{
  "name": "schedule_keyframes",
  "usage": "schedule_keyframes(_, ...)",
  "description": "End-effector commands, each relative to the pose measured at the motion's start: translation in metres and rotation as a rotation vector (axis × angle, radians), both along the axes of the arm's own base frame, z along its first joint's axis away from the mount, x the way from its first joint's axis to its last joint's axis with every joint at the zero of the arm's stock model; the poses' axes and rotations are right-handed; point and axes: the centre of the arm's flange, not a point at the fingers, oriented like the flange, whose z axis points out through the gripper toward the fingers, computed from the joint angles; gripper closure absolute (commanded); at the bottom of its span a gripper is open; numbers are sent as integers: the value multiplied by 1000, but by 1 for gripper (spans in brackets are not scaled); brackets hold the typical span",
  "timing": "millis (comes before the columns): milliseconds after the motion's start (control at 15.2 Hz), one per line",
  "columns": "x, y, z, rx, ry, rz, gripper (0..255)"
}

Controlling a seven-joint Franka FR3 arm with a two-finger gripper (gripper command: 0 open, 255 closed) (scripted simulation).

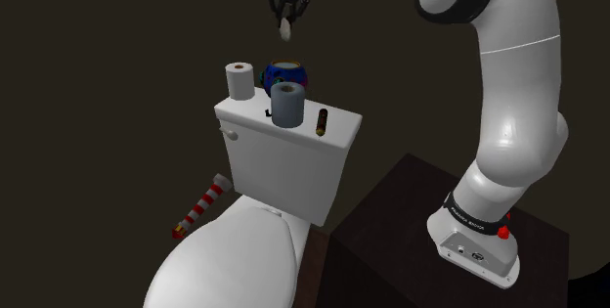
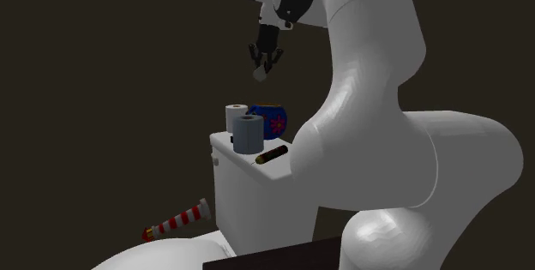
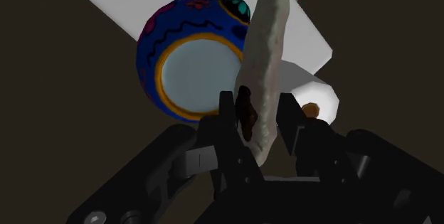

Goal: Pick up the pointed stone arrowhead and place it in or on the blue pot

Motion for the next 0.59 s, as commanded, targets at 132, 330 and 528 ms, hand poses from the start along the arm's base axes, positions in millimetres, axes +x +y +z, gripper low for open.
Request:
schedule_keyframes(132,23,-26,-73,-9,-18,2,255)
schedule_keyframes(330,23,-26,-88,-9,-18,2,255)
schedule_keyframes(528,23,-26,-94,-9,-18,2,255)
